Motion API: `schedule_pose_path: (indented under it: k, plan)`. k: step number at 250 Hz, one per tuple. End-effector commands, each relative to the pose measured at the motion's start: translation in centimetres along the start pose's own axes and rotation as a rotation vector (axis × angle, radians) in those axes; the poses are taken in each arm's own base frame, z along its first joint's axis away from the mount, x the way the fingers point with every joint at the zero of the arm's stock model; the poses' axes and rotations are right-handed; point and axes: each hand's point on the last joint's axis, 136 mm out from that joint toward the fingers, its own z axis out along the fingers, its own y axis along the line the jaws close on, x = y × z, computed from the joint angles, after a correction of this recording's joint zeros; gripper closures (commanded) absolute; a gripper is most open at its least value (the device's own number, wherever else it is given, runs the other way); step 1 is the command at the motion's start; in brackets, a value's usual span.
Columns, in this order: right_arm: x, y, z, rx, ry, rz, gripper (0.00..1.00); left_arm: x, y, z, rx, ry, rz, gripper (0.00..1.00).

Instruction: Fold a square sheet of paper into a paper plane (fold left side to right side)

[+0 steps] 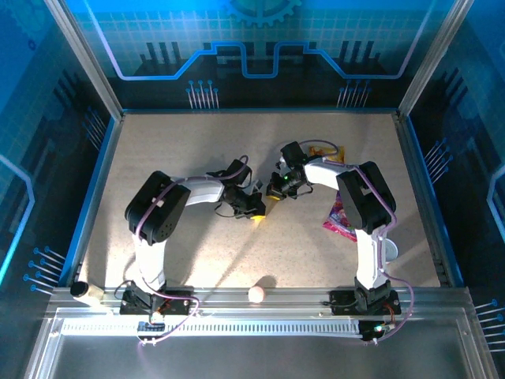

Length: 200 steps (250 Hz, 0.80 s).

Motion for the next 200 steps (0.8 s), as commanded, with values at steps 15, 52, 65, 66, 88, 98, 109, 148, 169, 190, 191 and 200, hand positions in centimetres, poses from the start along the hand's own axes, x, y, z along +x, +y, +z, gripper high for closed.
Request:
schedule_pose_path:
  k: [15, 52, 65, 66, 88, 98, 109, 148, 169, 190, 191, 200]
  plan:
    - [2.5, -6.3, 2.8, 0.215, 0.083, 0.074, 1.0, 4.9, 2.2, -0.1, -0.072, 0.136, -0.056, 1.0]
    - [2.6, -6.3, 2.9, 0.219, 0.089, 0.072, 1.0, 5.5, 2.3, -0.4, -0.07, 0.143, -0.05, 1.0]
    - [2.6, -6.3, 2.9, 0.22, 0.09, 0.071, 1.0, 5.8, 2.2, -0.5, -0.067, 0.149, -0.048, 1.0]
    - [2.5, -6.3, 2.9, 0.219, 0.089, 0.071, 1.0, 5.9, 2.2, -0.5, -0.068, 0.152, -0.046, 1.0]
    - [2.6, -6.3, 3.0, 0.22, 0.091, 0.072, 1.0, 6.1, 2.3, -0.7, -0.068, 0.154, -0.045, 1.0]
    - [2.6, -6.2, 3.0, 0.22, 0.093, 0.069, 1.0, 6.3, 2.4, -0.7, -0.068, 0.158, -0.047, 1.0]
    - [2.6, -6.3, 3.0, 0.222, 0.094, 0.07, 1.0, 6.4, 2.4, -0.8, -0.066, 0.161, -0.045, 1.0]
    - [2.7, -6.2, 3.0, 0.222, 0.096, 0.067, 1.0, 7.2, 2.6, -1.0, -0.072, 0.17, -0.043, 1.0]
    - [2.7, -6.2, 3.1, 0.224, 0.097, 0.067, 1.0, 7.6, 2.8, -1.2, -0.075, 0.175, -0.045, 1.0]
    - [2.7, -6.2, 3.1, 0.223, 0.098, 0.066, 1.0, 8.2, 3.1, -1.3, -0.08, 0.184, -0.048, 1.0]
    - [2.7, -6.2, 3.1, 0.223, 0.098, 0.066, 1.0, 8.1, 3.1, -1.3, -0.08, 0.183, -0.048, 1.0]
    - [2.7, -6.1, 3.1, 0.223, 0.1, 0.065, 1.0, 8.3, 3.2, -1.4, -0.081, 0.184, -0.049, 1.0]
